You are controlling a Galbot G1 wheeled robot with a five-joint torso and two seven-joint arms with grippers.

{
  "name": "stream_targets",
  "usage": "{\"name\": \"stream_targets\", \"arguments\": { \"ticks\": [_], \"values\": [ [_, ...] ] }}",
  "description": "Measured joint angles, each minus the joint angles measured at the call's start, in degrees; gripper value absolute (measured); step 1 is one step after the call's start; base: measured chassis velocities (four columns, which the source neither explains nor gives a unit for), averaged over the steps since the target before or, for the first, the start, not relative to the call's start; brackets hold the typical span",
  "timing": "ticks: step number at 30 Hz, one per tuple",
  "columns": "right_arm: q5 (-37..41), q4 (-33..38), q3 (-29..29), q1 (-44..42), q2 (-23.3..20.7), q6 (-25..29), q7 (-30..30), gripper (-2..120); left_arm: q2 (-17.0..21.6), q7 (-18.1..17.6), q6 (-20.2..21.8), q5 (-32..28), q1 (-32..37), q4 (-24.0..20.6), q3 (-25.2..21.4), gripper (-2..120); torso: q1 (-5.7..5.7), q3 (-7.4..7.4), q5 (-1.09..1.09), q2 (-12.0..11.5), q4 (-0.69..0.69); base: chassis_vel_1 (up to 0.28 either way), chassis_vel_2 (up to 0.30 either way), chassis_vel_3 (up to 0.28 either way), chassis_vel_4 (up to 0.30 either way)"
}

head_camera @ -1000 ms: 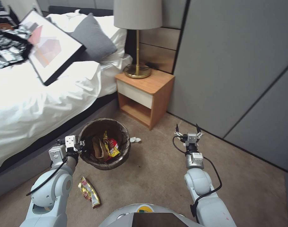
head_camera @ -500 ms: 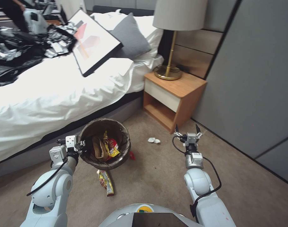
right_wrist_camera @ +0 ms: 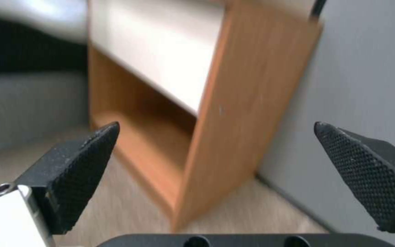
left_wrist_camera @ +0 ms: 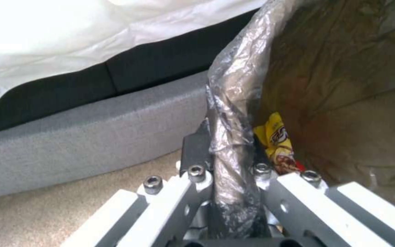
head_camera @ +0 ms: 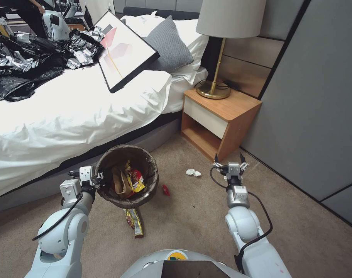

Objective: Pick up the trash bin, then pick up the garbage from the floor and place it into the trash bin.

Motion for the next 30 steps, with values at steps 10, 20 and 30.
{"name": "stream_targets", "arguments": {
  "ticks": [10,20,30],
  "values": [
    [32.7,-9.9,-8.7,24.3,-12.3,-30.0,1.0,100,0.3,-0.1,0.1,0.0,0.5,-0.5,-0.3,0,0.00,0.01,0.00,0.0,0.03,0.000,0.000,0.000,0.000],
    [34.9,-35.2,-22.2,44.6,-9.3,-30.8,-7.7,100,0.1,0.0,0.1,0.2,0.6,-0.4,-0.3,0,0.00,0.01,-0.01,0.0,0.04,0.000,0.000,0.000,0.000],
    [29.4,-42.0,-25.4,43.1,-5.0,-30.4,-11.9,100,0.1,0.2,-0.1,0.6,0.4,1.0,-0.1,0,0.00,0.00,-0.01,0.0,0.01,0.000,0.000,0.000,0.000]
  ]
}}
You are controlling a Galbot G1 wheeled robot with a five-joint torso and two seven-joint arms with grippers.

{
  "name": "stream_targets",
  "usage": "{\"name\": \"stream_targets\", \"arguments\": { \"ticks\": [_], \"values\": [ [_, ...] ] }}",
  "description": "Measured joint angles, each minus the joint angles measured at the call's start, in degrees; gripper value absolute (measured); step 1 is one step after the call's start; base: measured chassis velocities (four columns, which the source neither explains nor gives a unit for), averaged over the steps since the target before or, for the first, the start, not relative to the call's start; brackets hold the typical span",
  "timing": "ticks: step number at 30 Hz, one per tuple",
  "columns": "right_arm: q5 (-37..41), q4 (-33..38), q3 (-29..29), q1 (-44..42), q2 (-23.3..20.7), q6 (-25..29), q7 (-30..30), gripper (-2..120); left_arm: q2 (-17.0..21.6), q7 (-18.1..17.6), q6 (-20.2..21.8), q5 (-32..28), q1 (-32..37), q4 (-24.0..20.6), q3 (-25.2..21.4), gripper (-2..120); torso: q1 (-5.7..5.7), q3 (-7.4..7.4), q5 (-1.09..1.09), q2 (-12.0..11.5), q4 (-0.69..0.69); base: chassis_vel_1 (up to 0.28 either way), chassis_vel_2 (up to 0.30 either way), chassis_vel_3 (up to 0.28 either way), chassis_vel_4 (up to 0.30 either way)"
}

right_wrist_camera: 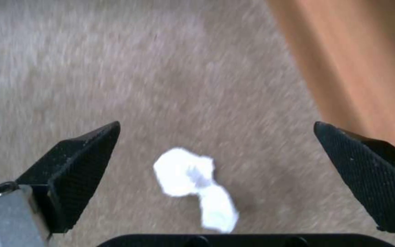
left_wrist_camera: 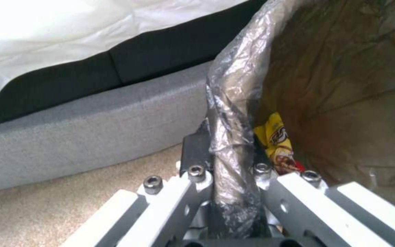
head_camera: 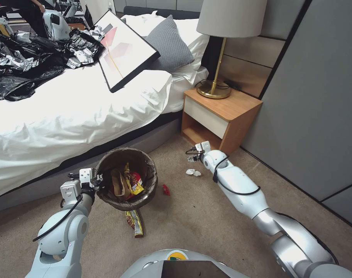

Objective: Pick up the trash bin, then pick up the garbage from the floor and place it into the trash bin.

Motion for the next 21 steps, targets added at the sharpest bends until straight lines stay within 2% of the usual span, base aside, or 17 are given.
{"name": "stream_targets", "arguments": {
  "ticks": [14,21],
  "values": [
    [-2.8,-2.9,-0.1,-3.7,1.3,0.3,-1.0,100,-0.3,0.4,-0.5,0.3,-0.4,0.9,0.1,0,0.00,0.00,0.01,0.0,0.00,0.000,0.000,0.000,0.000],
    [-4.7,-7.4,0.8,-3.7,2.6,0.6,-2.2,100,-0.4,0.6,-0.7,0.6,-0.4,1.0,0.2,0,0.00,0.00,0.01,0.0,0.00,0.000,0.000,0.000,0.000]
  ]
}}
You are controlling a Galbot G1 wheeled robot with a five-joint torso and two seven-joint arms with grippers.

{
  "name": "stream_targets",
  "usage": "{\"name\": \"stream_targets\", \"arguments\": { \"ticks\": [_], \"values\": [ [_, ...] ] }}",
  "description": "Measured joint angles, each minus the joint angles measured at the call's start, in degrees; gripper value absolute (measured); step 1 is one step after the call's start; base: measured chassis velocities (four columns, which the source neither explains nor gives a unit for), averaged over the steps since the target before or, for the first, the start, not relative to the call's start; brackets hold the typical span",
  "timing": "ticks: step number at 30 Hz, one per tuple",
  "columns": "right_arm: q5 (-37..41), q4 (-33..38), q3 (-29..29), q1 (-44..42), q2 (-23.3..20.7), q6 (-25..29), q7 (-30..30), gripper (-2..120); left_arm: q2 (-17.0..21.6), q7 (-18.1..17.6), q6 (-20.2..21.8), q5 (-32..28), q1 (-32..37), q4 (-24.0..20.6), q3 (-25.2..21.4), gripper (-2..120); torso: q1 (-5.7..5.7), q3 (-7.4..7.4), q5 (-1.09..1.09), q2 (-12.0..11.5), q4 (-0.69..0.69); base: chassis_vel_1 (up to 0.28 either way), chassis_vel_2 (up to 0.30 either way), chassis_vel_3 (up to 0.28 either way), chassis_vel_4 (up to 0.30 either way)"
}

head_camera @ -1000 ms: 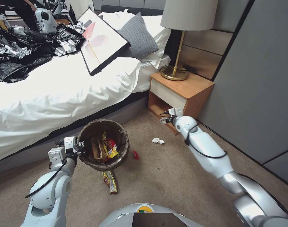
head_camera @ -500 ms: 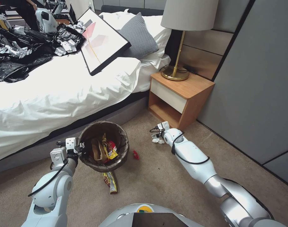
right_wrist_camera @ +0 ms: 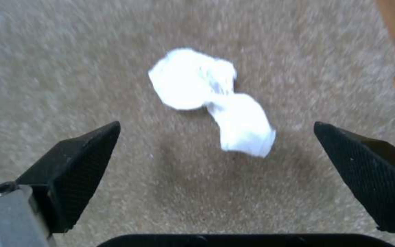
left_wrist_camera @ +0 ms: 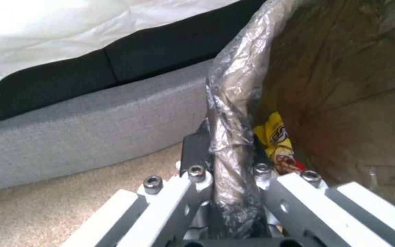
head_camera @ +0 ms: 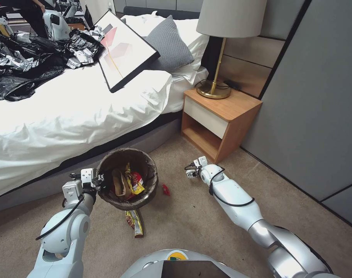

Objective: Pick up the trash bin, then pick up the garbage from the floor and place it into the trash bin.

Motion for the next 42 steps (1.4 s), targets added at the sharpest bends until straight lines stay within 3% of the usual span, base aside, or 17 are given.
{"name": "stream_targets", "arguments": {
  "ticks": [8,42],
  "values": [
    [-3.9,-6.5,0.8,2.3,2.1,2.0,-2.1,100,0.1,0.0,-0.1,0.0,0.1,0.0,-0.2,0,0.00,0.00,0.00,0.0,0.01,0.000,0.000,0.000,0.000],
    [-11.8,-18.2,1.9,6.4,6.8,6.0,-5.2,100,0.0,0.4,-0.4,0.1,-0.2,0.3,-0.3,0,0.00,0.00,0.00,0.0,0.01,0.000,0.000,0.000,0.000]
  ]
}}
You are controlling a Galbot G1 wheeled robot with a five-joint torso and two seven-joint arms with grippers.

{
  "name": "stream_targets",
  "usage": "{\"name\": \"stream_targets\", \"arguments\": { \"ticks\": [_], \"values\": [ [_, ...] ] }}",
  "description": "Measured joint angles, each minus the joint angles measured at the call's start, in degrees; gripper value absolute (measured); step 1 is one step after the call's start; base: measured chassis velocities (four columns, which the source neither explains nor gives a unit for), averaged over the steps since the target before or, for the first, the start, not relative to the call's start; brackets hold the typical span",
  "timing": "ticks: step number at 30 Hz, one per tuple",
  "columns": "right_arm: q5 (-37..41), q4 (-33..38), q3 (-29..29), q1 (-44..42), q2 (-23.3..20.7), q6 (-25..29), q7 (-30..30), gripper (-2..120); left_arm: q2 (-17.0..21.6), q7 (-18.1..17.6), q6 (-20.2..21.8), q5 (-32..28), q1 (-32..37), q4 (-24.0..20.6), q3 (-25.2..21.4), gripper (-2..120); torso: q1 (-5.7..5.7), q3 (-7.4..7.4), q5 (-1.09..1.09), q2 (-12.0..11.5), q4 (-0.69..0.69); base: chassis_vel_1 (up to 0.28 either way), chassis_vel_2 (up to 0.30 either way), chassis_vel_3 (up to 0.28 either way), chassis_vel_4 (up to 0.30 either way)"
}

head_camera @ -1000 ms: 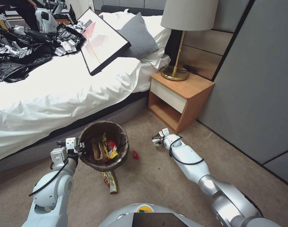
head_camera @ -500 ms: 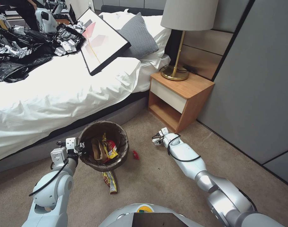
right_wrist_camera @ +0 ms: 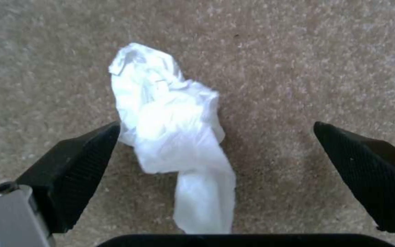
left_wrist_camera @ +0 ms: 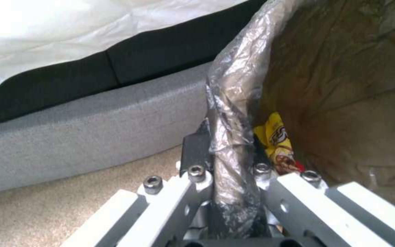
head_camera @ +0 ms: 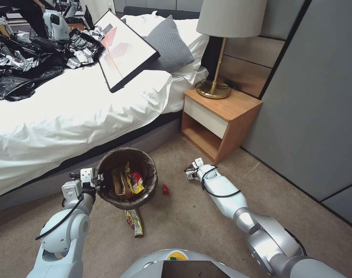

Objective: Pick up the trash bin, then pick up the garbage from the floor and place it into the trash bin.

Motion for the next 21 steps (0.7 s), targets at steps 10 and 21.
{"name": "stream_targets", "arguments": {
  "ticks": [10,21],
  "values": [
    [-1.0,-0.9,0.1,0.1,0.2,0.4,-0.2,97,0.0,0.0,0.0,0.0,0.0,0.0,0.0,0,0.00,0.00,0.00,0.0,0.00,0.000,0.000,0.000,0.000],
    [-1.2,1.0,0.1,-0.7,-0.6,0.4,-0.2,50,0.0,0.1,-0.1,0.2,0.0,0.0,0.1,0,0.00,0.00,0.00,0.0,0.00,0.000,0.000,0.000,0.000]
  ]
}}
